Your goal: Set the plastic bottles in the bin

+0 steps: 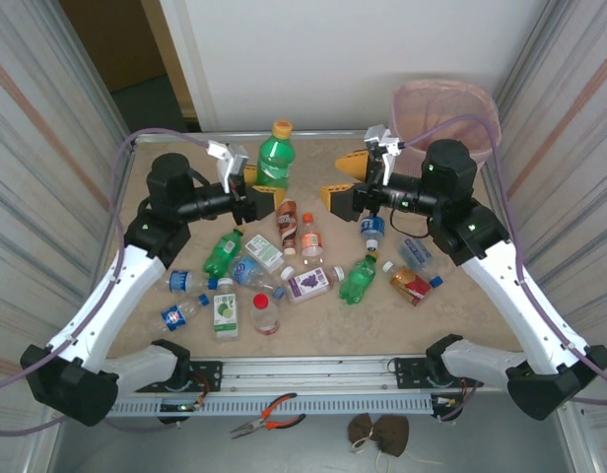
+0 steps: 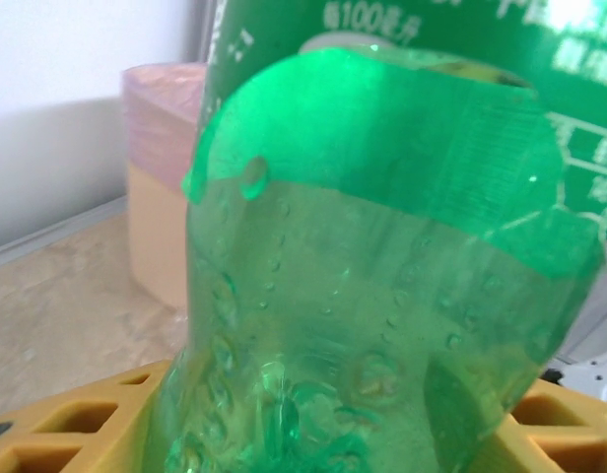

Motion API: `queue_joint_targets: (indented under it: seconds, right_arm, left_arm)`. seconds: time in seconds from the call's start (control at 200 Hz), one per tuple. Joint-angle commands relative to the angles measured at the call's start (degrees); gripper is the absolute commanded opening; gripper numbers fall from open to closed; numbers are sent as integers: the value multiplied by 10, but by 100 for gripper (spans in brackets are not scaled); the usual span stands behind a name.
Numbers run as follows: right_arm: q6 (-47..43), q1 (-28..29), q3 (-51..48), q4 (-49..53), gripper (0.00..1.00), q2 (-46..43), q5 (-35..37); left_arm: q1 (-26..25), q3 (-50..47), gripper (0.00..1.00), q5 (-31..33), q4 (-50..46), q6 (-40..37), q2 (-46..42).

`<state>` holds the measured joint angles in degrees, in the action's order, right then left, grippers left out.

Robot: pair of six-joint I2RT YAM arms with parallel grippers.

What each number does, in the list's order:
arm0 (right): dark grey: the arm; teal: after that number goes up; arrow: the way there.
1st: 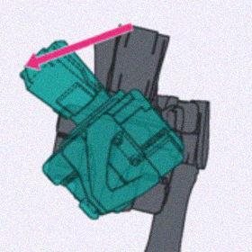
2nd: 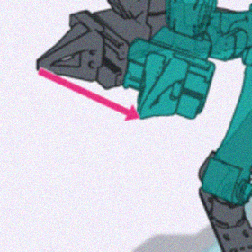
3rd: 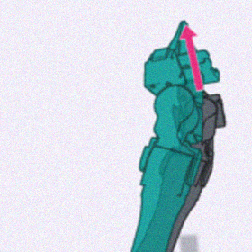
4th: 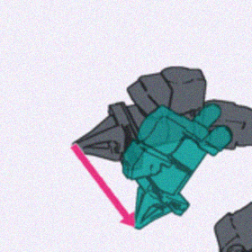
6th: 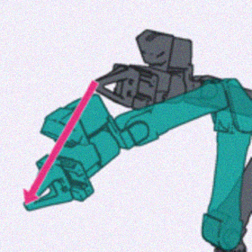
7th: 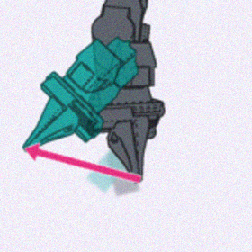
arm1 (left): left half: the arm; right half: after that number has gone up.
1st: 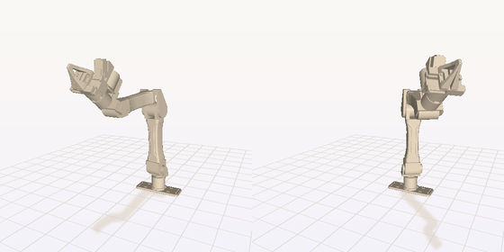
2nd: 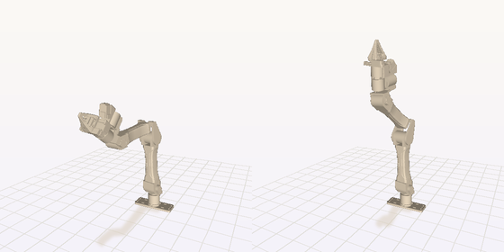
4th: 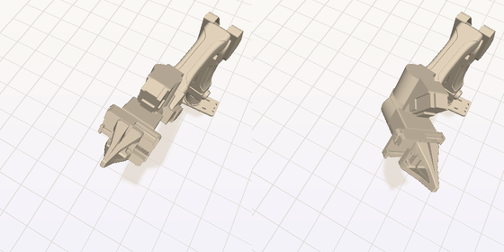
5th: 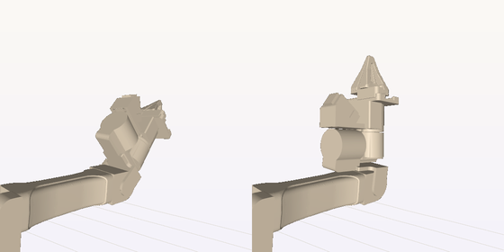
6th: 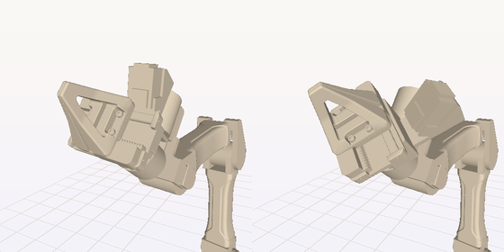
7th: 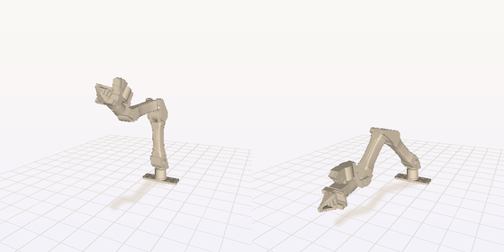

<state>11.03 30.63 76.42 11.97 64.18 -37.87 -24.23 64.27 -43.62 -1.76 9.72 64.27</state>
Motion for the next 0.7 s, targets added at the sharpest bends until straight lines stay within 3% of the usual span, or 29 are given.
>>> queue_joint_targets:
  seconds: [0.0, 0.205, 0.696]
  right_arm:
    - [-8, 20, 27, -49, 87, 14, -13]
    - [-9, 50, 61, -68, 89, 45, -4]
    - [-9, 60, 70, -65, 61, 59, -1]
  left_arm:
    - [-35, -3, 51, 18, 82, 26, -11]
    - [-90, 19, 50, 21, 107, 24, 9]
    - [-121, 30, 49, 40, 116, 24, 22]
